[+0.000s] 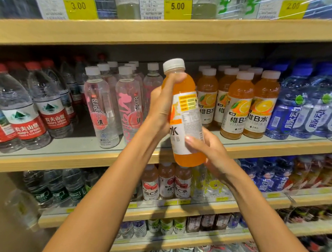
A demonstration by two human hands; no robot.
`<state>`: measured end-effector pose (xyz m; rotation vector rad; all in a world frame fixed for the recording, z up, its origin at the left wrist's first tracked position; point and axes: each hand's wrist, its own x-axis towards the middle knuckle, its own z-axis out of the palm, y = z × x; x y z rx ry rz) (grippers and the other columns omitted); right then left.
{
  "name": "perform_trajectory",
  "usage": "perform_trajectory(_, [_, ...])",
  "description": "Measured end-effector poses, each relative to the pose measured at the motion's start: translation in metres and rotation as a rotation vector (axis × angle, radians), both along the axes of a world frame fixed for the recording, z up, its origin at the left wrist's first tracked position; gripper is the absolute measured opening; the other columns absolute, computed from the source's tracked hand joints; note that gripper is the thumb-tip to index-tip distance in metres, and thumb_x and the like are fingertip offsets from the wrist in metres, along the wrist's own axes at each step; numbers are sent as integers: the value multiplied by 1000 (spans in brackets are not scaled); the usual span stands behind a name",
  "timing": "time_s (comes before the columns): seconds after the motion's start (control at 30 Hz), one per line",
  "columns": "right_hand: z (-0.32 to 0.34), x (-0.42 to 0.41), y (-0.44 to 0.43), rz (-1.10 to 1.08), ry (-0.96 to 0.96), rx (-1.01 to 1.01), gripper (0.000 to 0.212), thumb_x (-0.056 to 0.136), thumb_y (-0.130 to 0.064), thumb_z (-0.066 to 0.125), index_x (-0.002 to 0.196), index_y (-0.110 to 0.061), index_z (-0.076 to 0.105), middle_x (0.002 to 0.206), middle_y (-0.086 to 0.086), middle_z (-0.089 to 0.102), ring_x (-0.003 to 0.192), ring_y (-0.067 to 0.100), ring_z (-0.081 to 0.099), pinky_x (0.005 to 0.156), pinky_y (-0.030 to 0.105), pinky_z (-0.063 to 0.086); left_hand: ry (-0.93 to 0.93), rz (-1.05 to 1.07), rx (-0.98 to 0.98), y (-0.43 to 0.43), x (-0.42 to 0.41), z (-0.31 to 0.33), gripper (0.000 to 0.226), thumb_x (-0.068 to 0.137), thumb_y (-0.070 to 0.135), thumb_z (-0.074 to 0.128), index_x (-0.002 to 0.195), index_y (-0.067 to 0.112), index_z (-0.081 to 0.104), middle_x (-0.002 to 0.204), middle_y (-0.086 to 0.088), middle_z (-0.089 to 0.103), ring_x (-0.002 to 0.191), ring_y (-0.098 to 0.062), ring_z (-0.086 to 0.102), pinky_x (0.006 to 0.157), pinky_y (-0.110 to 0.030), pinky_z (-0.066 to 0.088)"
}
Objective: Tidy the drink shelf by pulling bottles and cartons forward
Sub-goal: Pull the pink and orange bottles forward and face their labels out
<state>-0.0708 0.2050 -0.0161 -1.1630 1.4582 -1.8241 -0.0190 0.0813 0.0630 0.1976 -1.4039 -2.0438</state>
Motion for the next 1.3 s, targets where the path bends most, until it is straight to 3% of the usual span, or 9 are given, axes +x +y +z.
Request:
perform_trajectory(0.13, [7, -5, 2, 206, -91, 31, 85, 57, -50, 84, 127, -12, 53, 119, 10, 68, 111, 27, 64, 93, 37, 53, 108, -478, 40, -13, 1, 1, 38, 57, 36, 78, 84, 9, 73, 84, -6, 67, 72, -20, 64, 68, -31, 52])
perform_trajectory(0.23, [10, -2, -2, 166, -20, 64, 52, 73, -25, 73, 121, -11, 56, 111, 7, 71, 103, 23, 67, 87, 33, 55, 179, -675, 93, -19, -2, -4, 56, 53, 38, 85, 97, 10, 65, 91, -7, 67, 75, -22, 65, 70, -32, 52])
perform_trajectory(0.53, [2, 1, -11, -82, 170, 23, 37, 71, -18, 75, 105, -11, 60, 74, -10, 71, 69, -1, 65, 59, 13, 48, 98, -613, -47, -27, -9, -12, 67, 59, 44, 81, 112, 10, 59, 101, -10, 70, 88, -23, 68, 80, -35, 55])
perform_trajectory(0.63, [-4, -9, -16, -207, 230, 4, 36, 75, -8, 79, 99, -21, 56, 77, -14, 70, 71, -6, 65, 60, 8, 46, -69, -228, -304, -27, -9, -14, 49, 77, 51, 65, 110, 15, 63, 104, -7, 72, 97, -20, 68, 85, -35, 54])
perform_trajectory(0.73, [-10, -23, -22, -338, 274, -14, 46, 73, -16, 81, 108, -24, 51, 94, -13, 67, 80, -9, 64, 65, 6, 46, -39, 123, -544, -28, -3, -29, 23, 97, 36, 53, 96, 17, 68, 90, 3, 72, 87, -8, 68, 75, -24, 53])
perform_trajectory(0.87, [-19, -47, -31, -427, 291, 4, 55, 73, -27, 81, 116, -26, 46, 105, -16, 62, 91, -12, 60, 73, 4, 45, -63, 511, -1285, -43, 16, -84, 23, 95, 22, 52, 105, 6, 66, 99, -5, 67, 90, -16, 63, 78, -34, 51])
perform_trajectory(1.03, [-35, -70, -47, -474, 305, 54, 61, 76, -29, 78, 119, -23, 35, 107, -22, 52, 94, -16, 52, 75, -1, 41, -140, 466, -2045, -65, 23, -132, 31, 94, 21, 46, 104, 0, 66, 99, -16, 66, 83, -29, 65, 68, -37, 55])
perform_trajectory(1.17, [-42, -82, -58, -435, 314, 59, 62, 81, -25, 74, 125, -21, 30, 111, -22, 49, 97, -22, 50, 79, -2, 39, -122, 412, -2248, -82, 18, -144, 37, 98, 25, 37, 108, 2, 64, 105, -14, 65, 93, -27, 64, 79, -36, 53])
perform_trajectory(1.3, [-44, -91, -70, -365, 308, 88, 57, 84, -24, 71, 122, -21, 29, 116, -15, 51, 105, -12, 53, 84, 5, 42, -68, 489, -2280, -85, 17, -151, 37, 98, 25, 38, 107, 1, 66, 104, -14, 67, 94, -27, 65, 75, -35, 54])
